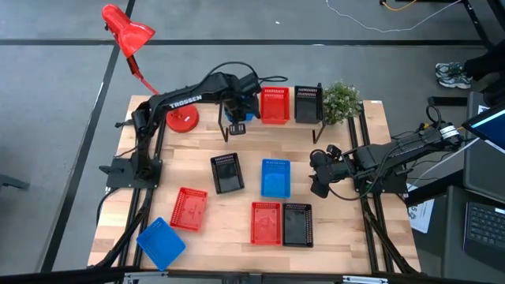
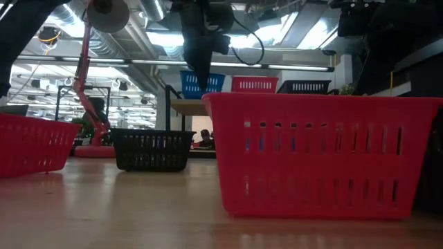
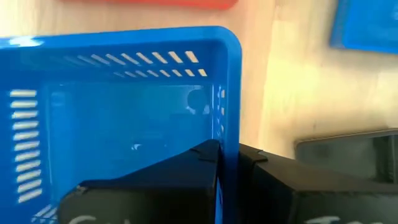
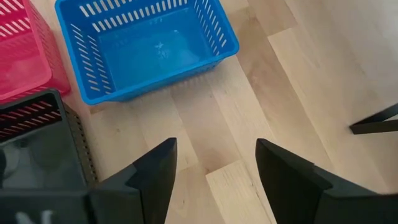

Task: Stack baskets on shelf by color
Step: Put the center blue bin on the shelf, then stack the left blue bin on top of the blue bin on the shelf

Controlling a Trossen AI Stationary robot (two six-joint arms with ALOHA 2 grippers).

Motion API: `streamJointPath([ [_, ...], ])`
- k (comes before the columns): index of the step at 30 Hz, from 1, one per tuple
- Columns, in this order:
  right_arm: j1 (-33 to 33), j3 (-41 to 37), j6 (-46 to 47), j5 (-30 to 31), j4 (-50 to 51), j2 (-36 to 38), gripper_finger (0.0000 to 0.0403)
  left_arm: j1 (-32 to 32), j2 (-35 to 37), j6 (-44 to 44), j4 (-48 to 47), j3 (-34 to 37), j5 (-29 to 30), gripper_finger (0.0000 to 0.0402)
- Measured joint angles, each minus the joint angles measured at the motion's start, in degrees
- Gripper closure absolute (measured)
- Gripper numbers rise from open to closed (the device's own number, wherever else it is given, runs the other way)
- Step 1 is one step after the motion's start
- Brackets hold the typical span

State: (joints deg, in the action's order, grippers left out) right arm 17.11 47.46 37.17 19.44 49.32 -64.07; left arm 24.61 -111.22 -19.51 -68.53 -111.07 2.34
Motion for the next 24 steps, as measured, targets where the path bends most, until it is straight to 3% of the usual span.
streamJointPath([
  [8, -0.01, 0.0, -0.04, -0.02, 0.0, 0.0, 0.0185, -2.21, 0.16, 0.0, 0.0, 0.0, -0.1, 0.0399],
  [13, -0.01, 0.0, -0.09, -0.02, 0.0, 0.0, 0.0185, -2.54, 0.16, 1.36, 0.0, 0.0, 0.21, 0.0357],
  [18, -0.01, 0.0, -0.09, -0.02, 0.0, 0.0, 0.0185, -2.52, 0.16, 1.7, 0.0, 0.0, 4.46, 0.0312],
  [24, -0.01, 0.0, -0.11, -0.02, 0.02, 0.0, 0.0185, -2.52, 0.52, 2.86, 0.0, -0.02, 6.01, 0.0302],
])
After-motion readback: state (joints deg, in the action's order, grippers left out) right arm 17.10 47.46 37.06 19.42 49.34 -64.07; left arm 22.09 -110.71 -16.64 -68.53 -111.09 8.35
